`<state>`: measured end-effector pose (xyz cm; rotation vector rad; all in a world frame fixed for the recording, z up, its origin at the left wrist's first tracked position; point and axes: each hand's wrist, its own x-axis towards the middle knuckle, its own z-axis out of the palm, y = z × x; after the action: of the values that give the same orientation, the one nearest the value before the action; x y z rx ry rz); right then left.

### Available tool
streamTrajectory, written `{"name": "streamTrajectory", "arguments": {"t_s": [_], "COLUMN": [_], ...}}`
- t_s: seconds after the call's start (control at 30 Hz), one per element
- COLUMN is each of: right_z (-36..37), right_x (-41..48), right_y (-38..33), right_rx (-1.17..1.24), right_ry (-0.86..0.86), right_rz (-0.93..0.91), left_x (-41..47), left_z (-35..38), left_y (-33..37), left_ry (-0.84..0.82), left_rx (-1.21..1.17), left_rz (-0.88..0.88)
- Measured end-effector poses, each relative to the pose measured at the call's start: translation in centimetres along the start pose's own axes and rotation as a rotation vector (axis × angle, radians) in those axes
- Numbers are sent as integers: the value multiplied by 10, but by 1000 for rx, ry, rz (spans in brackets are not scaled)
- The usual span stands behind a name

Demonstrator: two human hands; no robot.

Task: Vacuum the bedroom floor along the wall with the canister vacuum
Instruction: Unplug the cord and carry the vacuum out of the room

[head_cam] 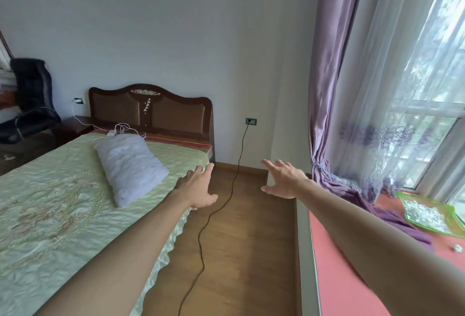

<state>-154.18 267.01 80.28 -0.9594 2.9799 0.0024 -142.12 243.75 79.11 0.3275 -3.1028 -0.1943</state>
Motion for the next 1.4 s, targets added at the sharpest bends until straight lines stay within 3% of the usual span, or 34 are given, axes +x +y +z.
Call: {"name": "streamTrajectory", "arguments": {"t_s": [0.87,1.4], "right_z": [-11,10], "right_x": [128,374], "right_y": [91,91], "right_rx": [48,110], "right_ry": [57,60], "right_rz": [1,138], "left_x": [159,423], "left_z": [-17,-13], "left_y": [19,-83], "left_ry": [23,-27], "left_rx": [84,-14], "left_rz": [-2,110]}}
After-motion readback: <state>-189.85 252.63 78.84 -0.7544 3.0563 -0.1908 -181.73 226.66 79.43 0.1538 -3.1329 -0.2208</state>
